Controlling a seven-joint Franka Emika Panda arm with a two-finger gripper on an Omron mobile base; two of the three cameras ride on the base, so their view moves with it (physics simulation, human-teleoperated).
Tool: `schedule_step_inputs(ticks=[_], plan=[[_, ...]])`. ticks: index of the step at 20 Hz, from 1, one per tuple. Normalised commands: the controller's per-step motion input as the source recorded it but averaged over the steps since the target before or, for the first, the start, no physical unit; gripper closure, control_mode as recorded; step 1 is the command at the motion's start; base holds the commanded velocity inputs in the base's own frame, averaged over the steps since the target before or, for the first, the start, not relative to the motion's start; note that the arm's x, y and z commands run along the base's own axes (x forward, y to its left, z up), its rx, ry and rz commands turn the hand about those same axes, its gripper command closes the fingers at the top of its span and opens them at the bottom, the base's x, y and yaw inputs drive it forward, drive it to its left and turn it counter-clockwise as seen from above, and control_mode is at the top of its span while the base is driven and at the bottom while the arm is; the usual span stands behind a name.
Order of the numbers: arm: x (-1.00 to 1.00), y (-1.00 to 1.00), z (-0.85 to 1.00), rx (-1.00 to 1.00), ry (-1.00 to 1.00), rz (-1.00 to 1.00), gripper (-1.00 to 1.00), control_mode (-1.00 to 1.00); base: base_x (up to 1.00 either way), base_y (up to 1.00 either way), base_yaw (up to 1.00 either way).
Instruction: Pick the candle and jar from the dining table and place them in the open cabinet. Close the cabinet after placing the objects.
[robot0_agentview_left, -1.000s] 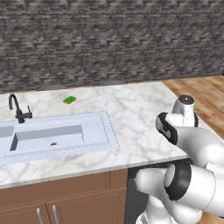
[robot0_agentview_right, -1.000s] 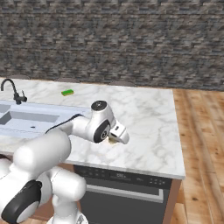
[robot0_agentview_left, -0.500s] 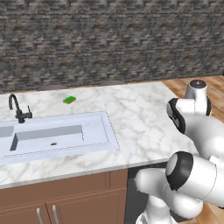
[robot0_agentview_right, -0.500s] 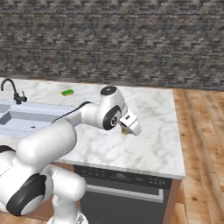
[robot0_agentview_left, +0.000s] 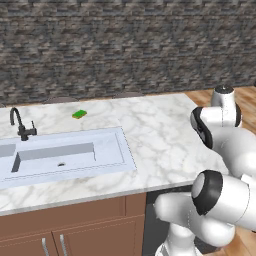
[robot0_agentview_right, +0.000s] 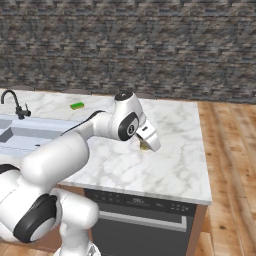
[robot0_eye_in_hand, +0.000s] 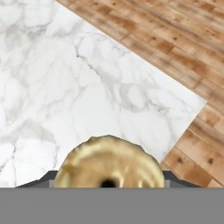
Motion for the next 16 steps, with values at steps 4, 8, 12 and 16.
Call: schedule_step_inputs(ticks=[4,8,12,16], plan=[[-0.03,0.00,0.00,0.00,-0.02,0.00,1.00,1.00,-0.01,-0.03,-0.03],[0.00,0.00,0.00,0.00,0.00,0.00,1.00,1.00,-0.10,-0.25,-0.39],[0.00,0.00,0.00,0.00,0.00,0.00,1.00,1.00,-0.21,-0.38,-0.70],[0.00,0.00,0.00,0.00,0.00,0.00,1.00,1.00,-0.14,-0.45,-0.77]])
